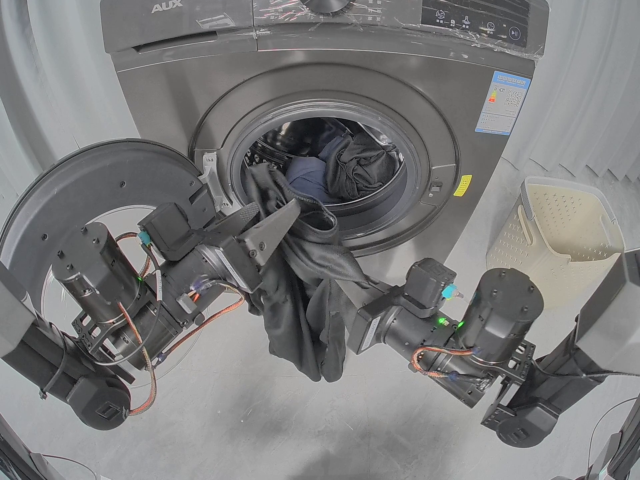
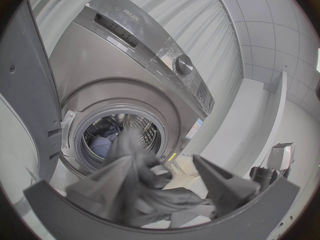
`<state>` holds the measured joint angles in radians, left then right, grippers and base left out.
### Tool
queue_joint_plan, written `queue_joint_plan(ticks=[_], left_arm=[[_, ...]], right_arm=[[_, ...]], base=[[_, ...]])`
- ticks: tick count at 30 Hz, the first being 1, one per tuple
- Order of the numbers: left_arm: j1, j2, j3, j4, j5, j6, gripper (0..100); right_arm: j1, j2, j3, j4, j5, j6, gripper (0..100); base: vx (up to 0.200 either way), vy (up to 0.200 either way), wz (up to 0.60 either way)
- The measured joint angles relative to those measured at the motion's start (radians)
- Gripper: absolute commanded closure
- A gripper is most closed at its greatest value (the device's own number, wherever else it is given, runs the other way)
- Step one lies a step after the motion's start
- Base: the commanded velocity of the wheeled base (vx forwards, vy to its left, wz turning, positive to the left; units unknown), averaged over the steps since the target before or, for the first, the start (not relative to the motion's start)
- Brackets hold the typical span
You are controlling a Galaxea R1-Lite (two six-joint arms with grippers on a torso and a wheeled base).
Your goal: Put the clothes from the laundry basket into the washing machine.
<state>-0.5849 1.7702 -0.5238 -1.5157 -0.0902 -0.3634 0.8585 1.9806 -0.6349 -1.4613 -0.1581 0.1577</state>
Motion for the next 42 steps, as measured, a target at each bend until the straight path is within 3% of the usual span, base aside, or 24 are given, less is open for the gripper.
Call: queue_joint_plan(ticks=[9, 29, 35, 42], left_arm=[[0.048, 0.056, 0.004, -0.011, 0.005, 0.0, 0], [0.078, 0.159, 0.08, -0.031, -0.009, 0.016, 0], [0.1, 0.194, 0.084, -0.031, -0.01, 0.023, 0], [0.101, 0.264, 0.101, -0.033, -0.01, 0.074, 0]], right_arm=[[-0.005, -0.119, 0.084, 0.007, 0.003, 0.001, 100], [-0.012, -0.195, 0.083, 0.0, 0.021, 0.004, 100], [-0.011, -0.217, 0.08, -0.002, 0.05, 0.008, 100], [-0.003, -0.234, 0.069, -0.012, 0.066, 0.008, 100]], base=[[0.0, 0.0, 0.0], [0.0, 0.0, 0.0], [0.0, 0.0, 0.0], [0.0, 0.0, 0.0]])
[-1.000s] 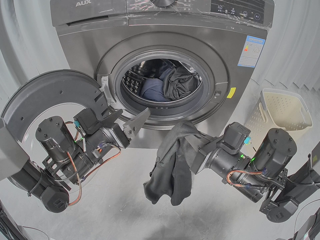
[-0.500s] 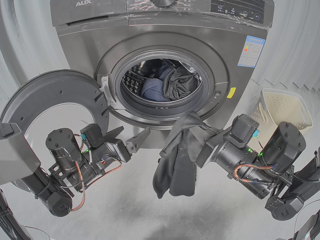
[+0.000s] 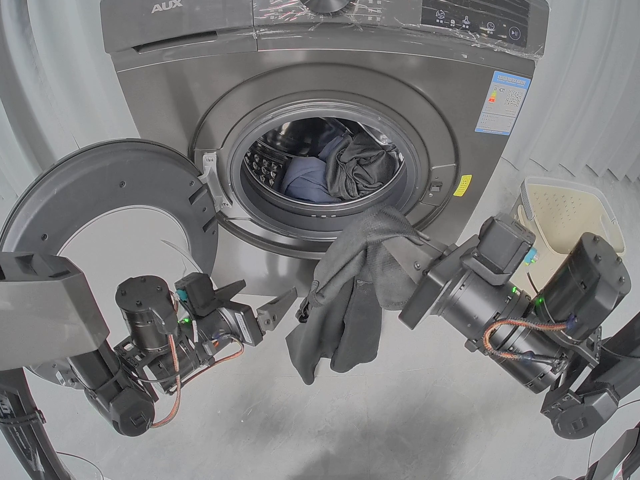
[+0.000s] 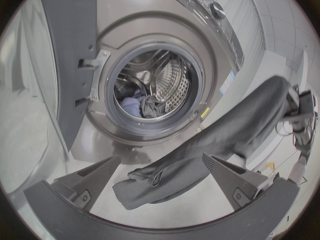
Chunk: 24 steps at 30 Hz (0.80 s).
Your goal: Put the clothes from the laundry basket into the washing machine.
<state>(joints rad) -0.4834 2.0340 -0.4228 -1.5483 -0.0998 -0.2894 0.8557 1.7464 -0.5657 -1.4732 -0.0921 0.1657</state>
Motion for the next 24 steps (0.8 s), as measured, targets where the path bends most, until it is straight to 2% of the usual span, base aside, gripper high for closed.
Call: queue_joint_plan(ticks=[16, 24], left_arm=[[0.0, 0.154, -0.006, 0.001, 0.003, 0.079, 0], [0.003, 0.254, -0.104, 0.001, 0.01, 0.088, 0]], right_arm=[[0.015, -0.004, -0.047, -0.005, 0.0, 0.0, 100], [0.03, -0.004, -0.047, -0.006, 0.0, 0.0, 100]], base=[[0.0, 0.0, 0.0], [0.0, 0.0, 0.0]])
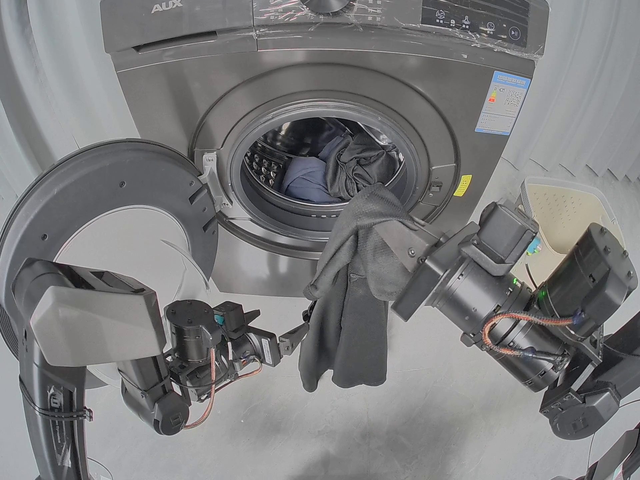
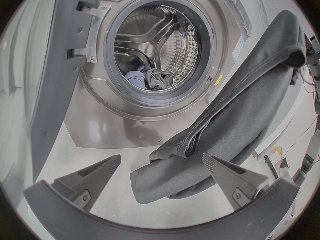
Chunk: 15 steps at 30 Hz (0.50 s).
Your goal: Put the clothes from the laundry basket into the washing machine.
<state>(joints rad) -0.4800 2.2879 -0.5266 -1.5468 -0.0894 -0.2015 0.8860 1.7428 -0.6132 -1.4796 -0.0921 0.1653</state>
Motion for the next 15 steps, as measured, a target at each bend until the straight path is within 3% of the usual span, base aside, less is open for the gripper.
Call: queue_joint_plan(ticks=[4, 9, 15], left_arm=[[0.005, 0.04, -0.039, 0.0, 0.0, 0.003, 0], [0.01, 0.091, -0.062, 0.001, 0.0, 0.035, 0], [0.008, 0.134, -0.1, 0.001, 0.0, 0.037, 0]], right_arm=[[0.003, 0.0, 0.0, 0.0, 0.0, 0.0, 100], [0.005, 0.001, -0.001, 0.001, 0.0, 0.0, 100], [0.01, 0.006, -0.013, 0.0, 0.0, 0.0, 100]], base=[[0.0, 0.0, 0.0], [0.0, 0.0, 0.0], [0.0, 0.0, 0.0]])
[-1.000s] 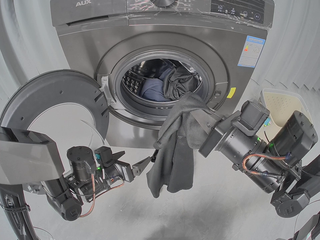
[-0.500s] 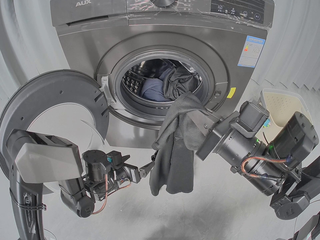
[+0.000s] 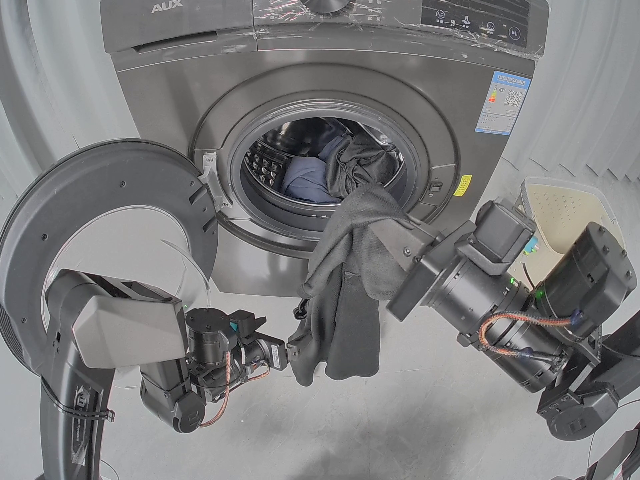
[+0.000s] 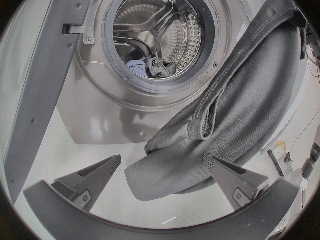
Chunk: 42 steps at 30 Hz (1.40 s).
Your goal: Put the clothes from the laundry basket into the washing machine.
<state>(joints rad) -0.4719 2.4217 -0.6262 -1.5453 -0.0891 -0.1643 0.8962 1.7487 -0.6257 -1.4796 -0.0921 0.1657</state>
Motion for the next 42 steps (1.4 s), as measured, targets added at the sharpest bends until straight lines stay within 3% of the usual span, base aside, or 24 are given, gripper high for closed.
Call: queue_joint_plan(ticks=[8, 22, 42], left_arm=[[0.032, 0.036, -0.072, 0.001, 0.006, -0.001, 0], [0.111, 0.038, -0.072, -0.001, 0.002, 0.015, 0], [0.101, 0.035, -0.092, -0.002, 0.001, 0.014, 0]], right_arm=[[0.008, 0.01, -0.005, 0.0, -0.001, 0.0, 100], [0.005, 0.013, 0.005, 0.0, -0.002, 0.0, 100], [-0.028, 0.006, 0.039, 0.001, 0.017, 0.0, 100]], base=[[0.0, 0.0, 0.0], [0.0, 0.0, 0.0], [0.0, 0.0, 0.0]])
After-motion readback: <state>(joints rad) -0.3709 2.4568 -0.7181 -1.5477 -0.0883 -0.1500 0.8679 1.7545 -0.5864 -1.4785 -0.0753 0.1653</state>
